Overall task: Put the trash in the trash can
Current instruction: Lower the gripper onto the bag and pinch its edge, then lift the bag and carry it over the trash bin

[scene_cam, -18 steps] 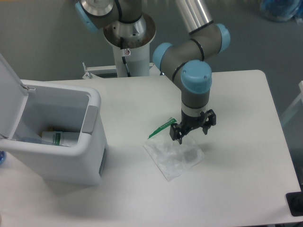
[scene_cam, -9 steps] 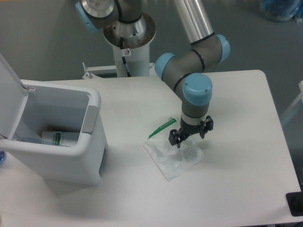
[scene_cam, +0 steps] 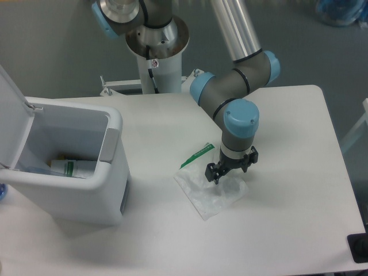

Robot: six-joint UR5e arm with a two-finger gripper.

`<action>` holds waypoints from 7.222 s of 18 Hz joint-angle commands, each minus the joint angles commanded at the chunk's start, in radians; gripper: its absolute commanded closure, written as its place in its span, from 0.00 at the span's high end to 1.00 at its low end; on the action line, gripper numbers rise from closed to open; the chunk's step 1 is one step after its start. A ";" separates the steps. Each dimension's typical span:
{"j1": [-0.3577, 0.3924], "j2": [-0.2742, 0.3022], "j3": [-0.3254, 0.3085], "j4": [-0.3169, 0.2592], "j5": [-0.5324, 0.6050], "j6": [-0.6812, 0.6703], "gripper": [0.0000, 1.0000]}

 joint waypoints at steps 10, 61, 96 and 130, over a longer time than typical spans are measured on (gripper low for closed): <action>0.018 -0.012 0.025 -0.002 -0.026 0.006 1.00; 0.012 -0.041 0.029 0.009 -0.048 0.006 0.93; 0.008 0.058 0.015 -0.008 -0.052 0.005 0.00; -0.233 0.465 0.262 0.057 -0.634 -0.023 0.00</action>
